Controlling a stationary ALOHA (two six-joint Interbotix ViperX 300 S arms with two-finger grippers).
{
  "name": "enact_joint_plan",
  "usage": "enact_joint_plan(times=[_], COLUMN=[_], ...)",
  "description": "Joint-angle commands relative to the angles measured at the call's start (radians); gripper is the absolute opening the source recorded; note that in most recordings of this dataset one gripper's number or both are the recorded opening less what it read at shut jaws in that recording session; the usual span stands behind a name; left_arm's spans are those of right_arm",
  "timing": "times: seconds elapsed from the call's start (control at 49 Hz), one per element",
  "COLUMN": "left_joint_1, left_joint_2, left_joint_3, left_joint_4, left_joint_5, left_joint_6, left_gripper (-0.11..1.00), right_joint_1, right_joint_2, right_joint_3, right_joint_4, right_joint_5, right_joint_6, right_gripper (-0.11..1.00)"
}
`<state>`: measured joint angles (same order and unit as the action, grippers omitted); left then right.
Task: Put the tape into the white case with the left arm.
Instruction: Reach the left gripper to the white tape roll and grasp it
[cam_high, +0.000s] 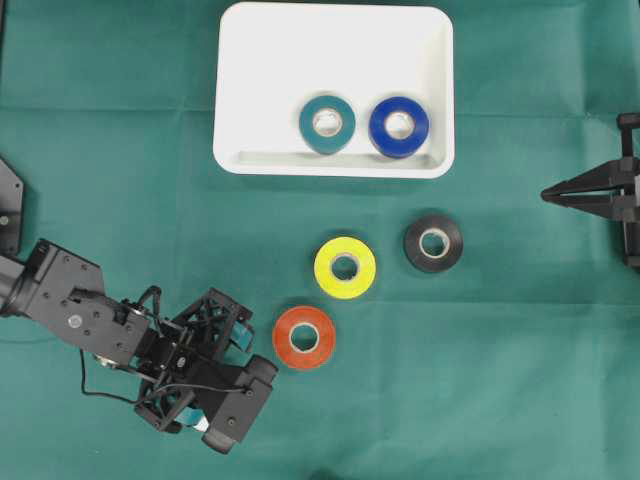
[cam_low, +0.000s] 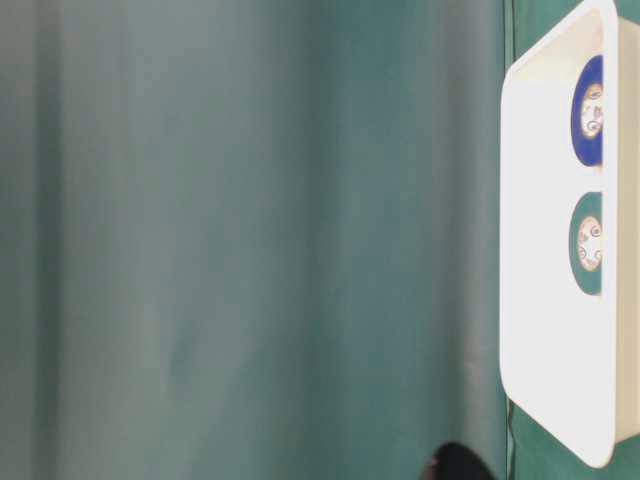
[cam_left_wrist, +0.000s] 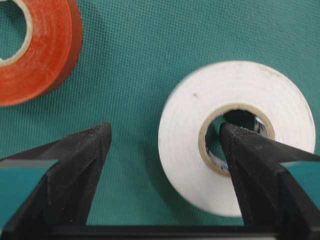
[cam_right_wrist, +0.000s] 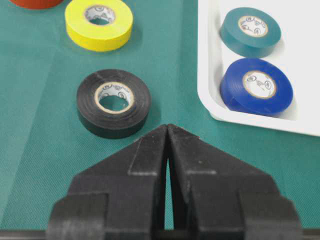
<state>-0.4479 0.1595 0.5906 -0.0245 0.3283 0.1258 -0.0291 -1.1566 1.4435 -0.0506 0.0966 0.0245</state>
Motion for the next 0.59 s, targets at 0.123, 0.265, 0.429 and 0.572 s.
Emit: enact_joint_plan(times=[0.123,0.265,0.429,0.572], left_joint_1=[0.003,0.003,0.002,0.003], left_joint_2=[-0.008,-0.015,-0.018,-0.018], left_joint_3=[-0.018,-0.018,-0.015,-0.012], left_joint_4=[0.002,0.002,0.002,0.002], left_joint_5=[-0.031,-0.031,-0.029,-0.029], left_joint_6=[0.003,0.003,0.003,0.003], left_gripper=[0.85,0.73,0.29,0.26], right_joint_1=[0.0,0.0,0.0,0.0], right_joint_2=[0.006,0.006,0.006,0.006], right_joint_3=[-0.011,-0.011,-0.011,-0.009], right_joint_4=[-0.002,-0.002,-0.002,-0.002], right_joint_5=[-0.009,-0.009,-0.009,-0.009], right_joint_6=[0.003,0.003,0.003,0.003], right_gripper=[-0.09,-0.09,-0.09,-0.09])
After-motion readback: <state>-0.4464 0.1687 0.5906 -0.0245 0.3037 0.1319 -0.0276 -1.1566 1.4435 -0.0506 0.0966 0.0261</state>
